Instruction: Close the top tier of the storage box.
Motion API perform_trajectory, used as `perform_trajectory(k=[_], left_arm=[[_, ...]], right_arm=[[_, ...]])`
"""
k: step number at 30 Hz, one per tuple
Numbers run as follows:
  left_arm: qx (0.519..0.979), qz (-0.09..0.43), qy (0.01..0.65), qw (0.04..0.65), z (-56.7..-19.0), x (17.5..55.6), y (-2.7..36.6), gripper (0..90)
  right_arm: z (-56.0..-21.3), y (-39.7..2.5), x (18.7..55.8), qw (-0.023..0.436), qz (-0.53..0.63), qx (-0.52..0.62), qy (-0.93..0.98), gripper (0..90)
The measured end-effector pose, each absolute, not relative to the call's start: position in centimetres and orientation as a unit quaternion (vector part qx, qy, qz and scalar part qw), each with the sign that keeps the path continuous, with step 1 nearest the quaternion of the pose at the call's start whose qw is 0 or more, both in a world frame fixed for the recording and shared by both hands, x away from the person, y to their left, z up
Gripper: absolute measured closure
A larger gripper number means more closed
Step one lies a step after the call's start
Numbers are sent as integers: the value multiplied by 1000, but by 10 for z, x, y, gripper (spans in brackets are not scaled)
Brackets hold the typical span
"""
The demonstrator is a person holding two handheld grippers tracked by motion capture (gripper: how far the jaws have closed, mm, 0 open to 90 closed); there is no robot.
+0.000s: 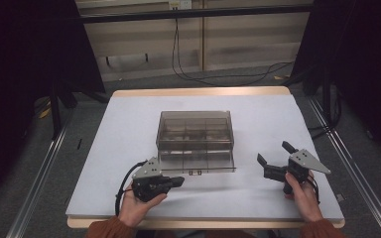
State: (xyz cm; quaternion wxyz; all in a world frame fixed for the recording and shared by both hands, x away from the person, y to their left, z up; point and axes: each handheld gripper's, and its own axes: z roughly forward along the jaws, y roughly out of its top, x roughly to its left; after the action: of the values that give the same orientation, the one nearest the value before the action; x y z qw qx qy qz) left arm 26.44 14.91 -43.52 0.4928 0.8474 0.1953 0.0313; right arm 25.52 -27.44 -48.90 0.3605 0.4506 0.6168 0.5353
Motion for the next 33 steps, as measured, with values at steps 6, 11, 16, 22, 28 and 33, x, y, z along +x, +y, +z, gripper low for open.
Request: perform_trajectory(k=[6,11,16,22,28,33], left_arm=[[852,24,189,488,-437,267,139,900],[854,22,183,487,-437,269,130,900],[852,24,183,491,-435,269,127,900],[852,25,187,488,-436,270,127,900],[851,25,189,489,-437,272,128,900],[851,25,188,490,-437,273,128,900]], right_arm=[[-489,-275,255,360,536,451,616,0],[-489,-275,255,360,536,450,617,0],[-489,-274,255,362,534,450,617,0],[-489,-274,255,360,536,449,617,0],[-489,-275,255,360,537,449,617,0],[-489,-275,255,359,536,451,617,0]])
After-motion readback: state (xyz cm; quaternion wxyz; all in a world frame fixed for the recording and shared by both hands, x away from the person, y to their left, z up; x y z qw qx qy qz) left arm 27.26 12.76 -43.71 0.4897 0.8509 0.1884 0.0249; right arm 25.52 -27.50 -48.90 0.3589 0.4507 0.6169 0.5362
